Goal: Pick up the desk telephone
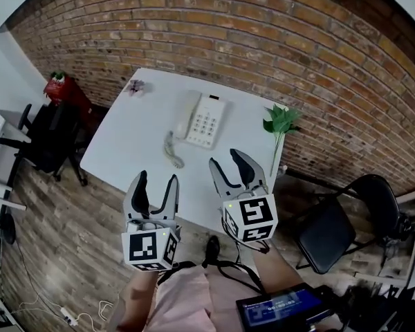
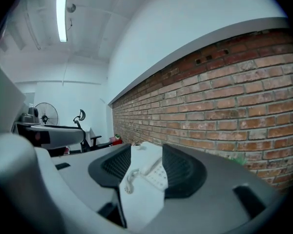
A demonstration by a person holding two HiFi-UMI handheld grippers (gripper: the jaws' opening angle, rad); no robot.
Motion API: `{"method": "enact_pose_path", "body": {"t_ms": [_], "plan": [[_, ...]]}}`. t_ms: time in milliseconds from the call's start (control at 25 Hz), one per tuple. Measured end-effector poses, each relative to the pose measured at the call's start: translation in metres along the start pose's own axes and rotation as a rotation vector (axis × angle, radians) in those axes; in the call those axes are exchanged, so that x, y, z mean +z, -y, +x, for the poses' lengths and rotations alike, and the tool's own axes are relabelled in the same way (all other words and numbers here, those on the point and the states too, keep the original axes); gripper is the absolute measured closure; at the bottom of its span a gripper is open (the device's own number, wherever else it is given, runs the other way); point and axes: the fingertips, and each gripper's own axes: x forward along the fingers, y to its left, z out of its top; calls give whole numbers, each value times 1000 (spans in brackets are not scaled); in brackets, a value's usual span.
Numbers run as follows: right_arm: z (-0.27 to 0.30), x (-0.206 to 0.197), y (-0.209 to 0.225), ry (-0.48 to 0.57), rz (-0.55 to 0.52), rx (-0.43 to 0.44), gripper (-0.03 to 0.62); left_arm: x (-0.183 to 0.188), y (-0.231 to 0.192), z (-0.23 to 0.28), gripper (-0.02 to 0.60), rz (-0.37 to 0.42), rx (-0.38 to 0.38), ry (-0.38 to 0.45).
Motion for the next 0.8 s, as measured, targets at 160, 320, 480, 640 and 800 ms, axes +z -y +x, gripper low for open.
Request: {"method": "enact_pose_path", "body": {"t_ms": [160,320,480,640,800], "plan": [[18,28,14,42,-21,-17,387,24,-5,28,296,10,-20,39],[34,34,29,43,-20,-57,387,27,-8,56,295,13,-59,38],[52,31,46,32,-12,-115,385,21,-13,90,290,10,-120,17],[68,27,63,11,22,-173,385,18,-12,124,286,24,-201,-13],[89,28,76,0,54,-217,385,17,-18,157,281,31,-267,-40]]}}
